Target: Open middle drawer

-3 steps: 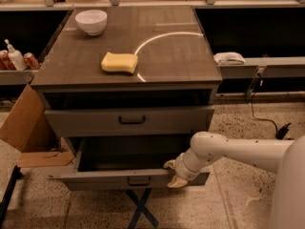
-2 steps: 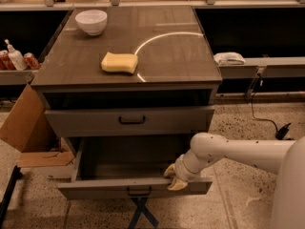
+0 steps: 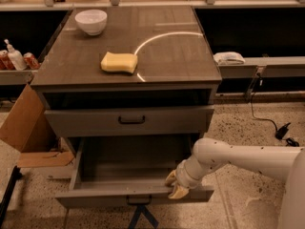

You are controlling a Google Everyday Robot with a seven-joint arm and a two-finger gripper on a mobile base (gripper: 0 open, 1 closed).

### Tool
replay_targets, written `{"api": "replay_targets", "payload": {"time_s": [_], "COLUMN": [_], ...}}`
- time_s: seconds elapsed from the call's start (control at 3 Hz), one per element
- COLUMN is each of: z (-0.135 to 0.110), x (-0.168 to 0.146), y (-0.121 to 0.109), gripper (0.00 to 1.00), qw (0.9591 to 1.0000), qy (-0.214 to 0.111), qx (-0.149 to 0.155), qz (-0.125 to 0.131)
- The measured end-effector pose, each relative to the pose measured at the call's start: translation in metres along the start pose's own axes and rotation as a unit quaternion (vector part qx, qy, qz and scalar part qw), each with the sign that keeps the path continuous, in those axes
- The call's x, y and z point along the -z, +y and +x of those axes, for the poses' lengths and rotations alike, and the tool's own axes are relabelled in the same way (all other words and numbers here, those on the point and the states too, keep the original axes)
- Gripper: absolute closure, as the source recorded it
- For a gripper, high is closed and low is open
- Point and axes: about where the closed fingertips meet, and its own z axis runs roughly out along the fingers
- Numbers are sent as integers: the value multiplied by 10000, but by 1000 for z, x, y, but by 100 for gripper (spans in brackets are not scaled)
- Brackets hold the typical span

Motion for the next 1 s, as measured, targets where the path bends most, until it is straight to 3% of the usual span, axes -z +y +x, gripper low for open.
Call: {"api": "replay_targets", "payload": {"time_s": [0.33, 0.67, 1.0], "z": [-1, -1, -1], "x": [2, -3, -3], "y": [0, 16, 16], "gripper": [100, 97, 74], "qw": [10000, 9998, 9998], "qy": [-2, -145, -145], "qx": [-1, -112, -112], "qz": [-1, -63, -65]}}
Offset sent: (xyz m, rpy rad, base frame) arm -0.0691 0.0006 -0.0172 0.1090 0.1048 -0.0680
